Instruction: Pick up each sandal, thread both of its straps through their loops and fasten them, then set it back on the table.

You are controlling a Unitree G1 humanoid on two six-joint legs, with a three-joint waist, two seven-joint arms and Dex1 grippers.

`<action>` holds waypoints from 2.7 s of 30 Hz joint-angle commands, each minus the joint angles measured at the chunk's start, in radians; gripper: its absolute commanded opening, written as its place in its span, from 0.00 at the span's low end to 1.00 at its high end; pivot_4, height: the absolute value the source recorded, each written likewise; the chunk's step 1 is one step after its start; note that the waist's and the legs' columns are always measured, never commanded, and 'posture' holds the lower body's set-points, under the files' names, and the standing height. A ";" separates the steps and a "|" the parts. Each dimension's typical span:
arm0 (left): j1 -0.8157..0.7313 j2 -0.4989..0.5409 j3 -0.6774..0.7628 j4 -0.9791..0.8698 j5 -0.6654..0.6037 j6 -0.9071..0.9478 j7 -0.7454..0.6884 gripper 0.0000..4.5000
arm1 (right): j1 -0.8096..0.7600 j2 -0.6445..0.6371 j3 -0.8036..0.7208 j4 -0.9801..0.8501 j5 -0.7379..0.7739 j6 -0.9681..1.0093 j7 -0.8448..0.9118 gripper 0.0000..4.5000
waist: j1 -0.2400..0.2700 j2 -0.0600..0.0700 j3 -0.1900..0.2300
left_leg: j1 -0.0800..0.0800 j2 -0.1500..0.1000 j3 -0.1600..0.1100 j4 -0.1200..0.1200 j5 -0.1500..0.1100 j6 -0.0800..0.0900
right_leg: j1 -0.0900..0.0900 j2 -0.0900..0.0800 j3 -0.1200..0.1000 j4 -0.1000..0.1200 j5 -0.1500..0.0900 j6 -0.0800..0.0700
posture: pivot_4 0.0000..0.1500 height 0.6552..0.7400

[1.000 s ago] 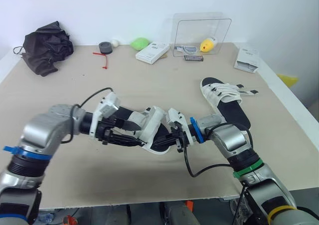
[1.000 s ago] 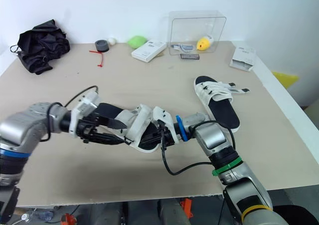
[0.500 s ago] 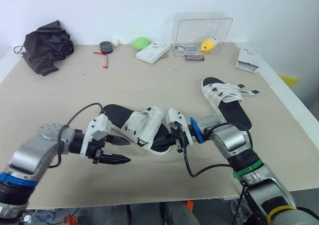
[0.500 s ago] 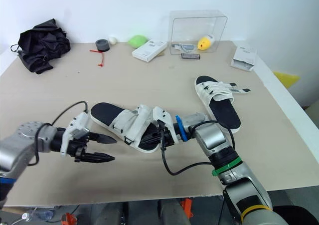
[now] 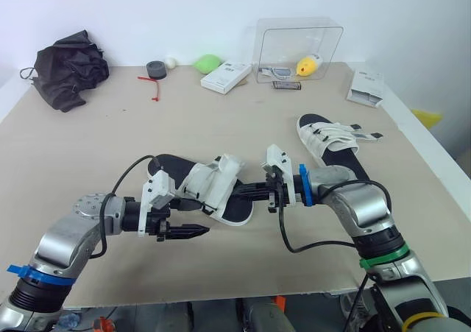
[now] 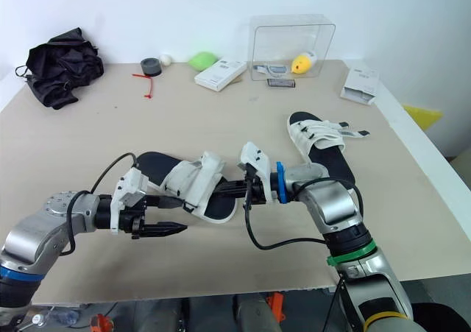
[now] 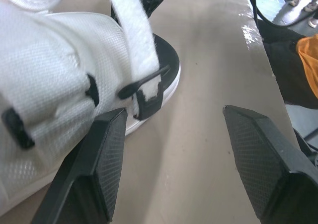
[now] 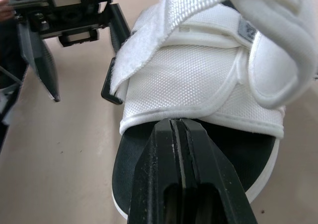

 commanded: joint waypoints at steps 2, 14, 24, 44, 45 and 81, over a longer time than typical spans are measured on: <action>-0.019 -0.017 0.014 -0.043 -0.041 0.030 0.022 0.71 | 0.006 0.011 -0.008 -0.083 0.003 0.028 -0.081 0.00 | 0.000 0.000 0.000 | 0.000 0.000 0.000 0.000 0.000 0.000 | 0.000 0.000 0.000 0.000 0.000 0.000 | 1.00 1.00; -0.057 -0.087 0.013 0.012 -0.077 0.108 0.090 0.71 | 0.027 -0.057 0.213 0.039 -0.232 -0.169 -0.113 0.00 | 0.000 -0.001 -0.001 | 0.003 -0.001 0.001 0.001 0.000 0.000 | 0.003 -0.001 0.001 0.000 0.001 0.001 | 1.00 1.00; -0.073 -0.121 -0.017 0.072 -0.092 0.228 0.128 0.71 | 0.011 -0.053 0.211 0.079 -0.243 -0.213 -0.090 0.00 | 0.000 -0.001 -0.001 | 0.004 -0.001 0.001 0.003 0.004 0.002 | 0.005 -0.001 0.002 0.000 0.006 0.002 | 1.00 1.00; -0.204 -0.118 0.089 0.114 -0.268 0.464 0.142 0.71 | 0.021 -0.054 0.215 0.077 -0.259 -0.218 -0.052 0.00 | 0.013 -0.003 -0.002 | 0.003 -0.003 0.001 0.001 0.008 0.001 | 0.004 -0.001 0.003 0.000 0.007 0.003 | 1.00 1.00; -0.205 -0.112 0.076 0.117 -0.258 0.460 0.135 0.71 | 0.021 -0.054 0.214 0.078 -0.259 -0.219 -0.051 0.00 | 0.014 -0.003 -0.002 | 0.003 -0.003 0.001 0.001 0.008 0.001 | 0.004 -0.001 0.003 0.000 0.007 0.003 | 1.00 1.00; -0.235 -0.108 0.031 0.140 -0.274 0.561 0.138 0.01 | 0.028 -0.047 0.210 0.057 -0.249 -0.210 -0.032 0.00 | 0.020 -0.003 -0.002 | 0.003 -0.003 0.001 -0.001 0.007 0.000 | 0.003 -0.001 0.003 0.000 0.005 0.002 | 1.00 1.00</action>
